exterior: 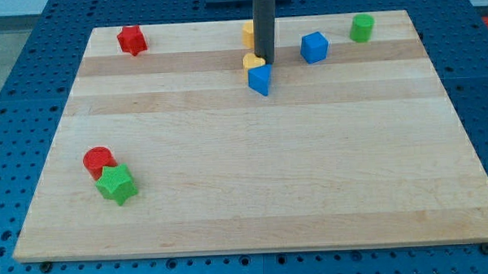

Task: Move blue triangle to the center left

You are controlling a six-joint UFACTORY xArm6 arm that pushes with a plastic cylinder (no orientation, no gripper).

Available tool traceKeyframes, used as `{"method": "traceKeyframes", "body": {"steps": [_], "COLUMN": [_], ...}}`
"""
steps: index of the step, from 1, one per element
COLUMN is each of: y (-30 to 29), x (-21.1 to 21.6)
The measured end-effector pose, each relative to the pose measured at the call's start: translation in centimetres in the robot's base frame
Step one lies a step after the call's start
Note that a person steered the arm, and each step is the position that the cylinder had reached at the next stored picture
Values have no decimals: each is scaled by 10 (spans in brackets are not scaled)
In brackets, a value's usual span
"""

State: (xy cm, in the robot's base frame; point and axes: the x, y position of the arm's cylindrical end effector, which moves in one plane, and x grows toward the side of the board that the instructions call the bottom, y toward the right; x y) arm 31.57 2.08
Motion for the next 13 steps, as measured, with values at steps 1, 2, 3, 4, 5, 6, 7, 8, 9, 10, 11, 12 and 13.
{"method": "traceKeyframes", "body": {"steps": [1, 2, 3, 4, 5, 6, 7, 8, 9, 10, 11, 12, 13], "y": [0, 8, 21, 21, 21, 21, 11, 9, 8, -11, -44, -54, -54], "x": [22, 38, 54, 84, 114, 149, 160, 157, 144, 140, 139, 130, 111]}}
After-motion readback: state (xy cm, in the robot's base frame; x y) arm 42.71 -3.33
